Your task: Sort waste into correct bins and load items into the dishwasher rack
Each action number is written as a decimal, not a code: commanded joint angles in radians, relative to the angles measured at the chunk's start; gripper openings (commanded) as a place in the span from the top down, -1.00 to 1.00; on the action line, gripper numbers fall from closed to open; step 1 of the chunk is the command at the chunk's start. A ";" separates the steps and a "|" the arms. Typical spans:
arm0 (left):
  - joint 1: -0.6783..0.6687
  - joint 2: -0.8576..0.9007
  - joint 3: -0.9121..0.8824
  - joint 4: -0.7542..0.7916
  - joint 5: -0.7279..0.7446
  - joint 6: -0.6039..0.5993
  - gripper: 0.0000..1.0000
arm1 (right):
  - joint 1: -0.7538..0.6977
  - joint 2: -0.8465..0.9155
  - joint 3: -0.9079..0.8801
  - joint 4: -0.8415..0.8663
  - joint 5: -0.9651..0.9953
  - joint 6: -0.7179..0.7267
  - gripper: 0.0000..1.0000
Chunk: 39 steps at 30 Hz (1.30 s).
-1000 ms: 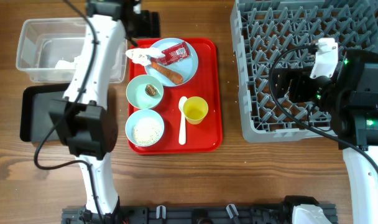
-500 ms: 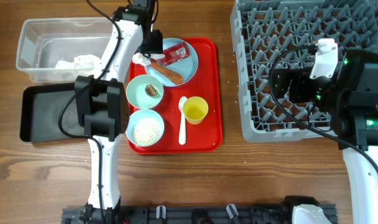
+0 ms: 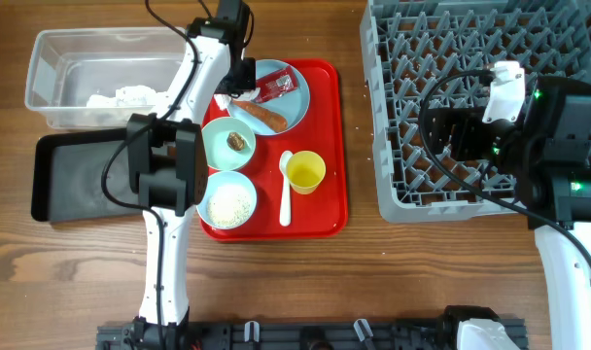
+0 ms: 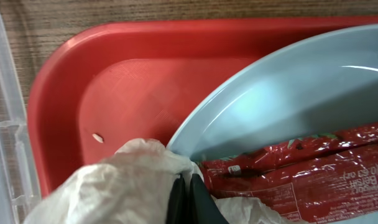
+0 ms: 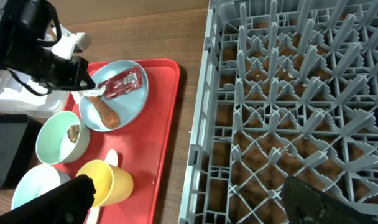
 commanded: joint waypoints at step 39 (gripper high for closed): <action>0.011 -0.108 -0.006 -0.241 0.084 -0.216 -0.69 | 0.003 0.004 0.014 -0.008 -0.019 0.000 -1.00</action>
